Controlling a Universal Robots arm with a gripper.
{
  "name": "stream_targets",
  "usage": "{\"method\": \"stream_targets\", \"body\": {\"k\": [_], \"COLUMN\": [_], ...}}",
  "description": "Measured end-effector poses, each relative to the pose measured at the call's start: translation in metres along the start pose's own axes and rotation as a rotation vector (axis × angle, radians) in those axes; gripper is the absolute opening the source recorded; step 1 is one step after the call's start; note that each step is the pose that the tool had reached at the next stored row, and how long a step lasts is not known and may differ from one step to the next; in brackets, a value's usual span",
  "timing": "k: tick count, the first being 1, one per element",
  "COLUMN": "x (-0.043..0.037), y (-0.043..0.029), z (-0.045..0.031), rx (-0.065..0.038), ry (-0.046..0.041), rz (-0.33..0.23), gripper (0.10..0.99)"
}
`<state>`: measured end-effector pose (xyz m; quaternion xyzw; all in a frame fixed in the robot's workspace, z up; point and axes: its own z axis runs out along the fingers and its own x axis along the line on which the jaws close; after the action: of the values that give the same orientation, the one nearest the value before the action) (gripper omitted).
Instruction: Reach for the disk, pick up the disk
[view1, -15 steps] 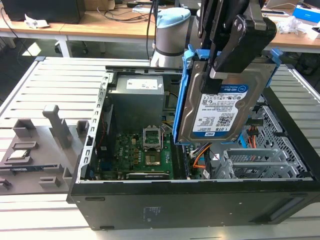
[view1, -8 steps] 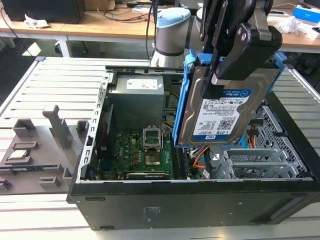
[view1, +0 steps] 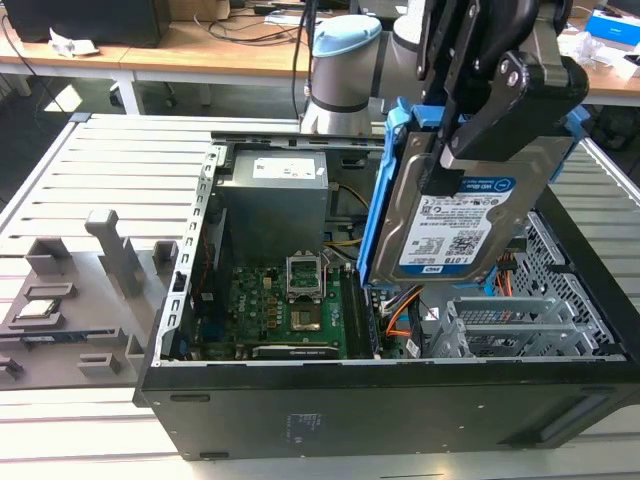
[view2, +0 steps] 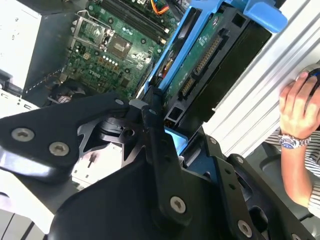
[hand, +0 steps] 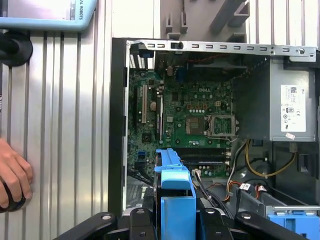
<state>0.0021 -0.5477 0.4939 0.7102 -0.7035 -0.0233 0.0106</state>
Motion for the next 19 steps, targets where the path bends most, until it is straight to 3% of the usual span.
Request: {"method": "stream_targets", "body": {"k": [2, 4, 13, 16, 19], "x": [0.0000, 0.0000, 0.0004, 0.0005, 0.0006], "y": [-0.0071, -0.0189, -0.0509, -0.0662, -0.0745], "z": [-0.0005, -0.0009, -0.0025, -0.0032, -0.0036], "rx": [-0.001, -0.003, -0.008, -0.010, -0.011], "ry": [0.0019, 0.0028, 0.0035, 0.0033, 0.0034], "rz": [0.000, 0.000, 0.000, 0.000, 0.001], "gripper": [0.365, 0.365, 0.365, 0.365, 0.365]}}
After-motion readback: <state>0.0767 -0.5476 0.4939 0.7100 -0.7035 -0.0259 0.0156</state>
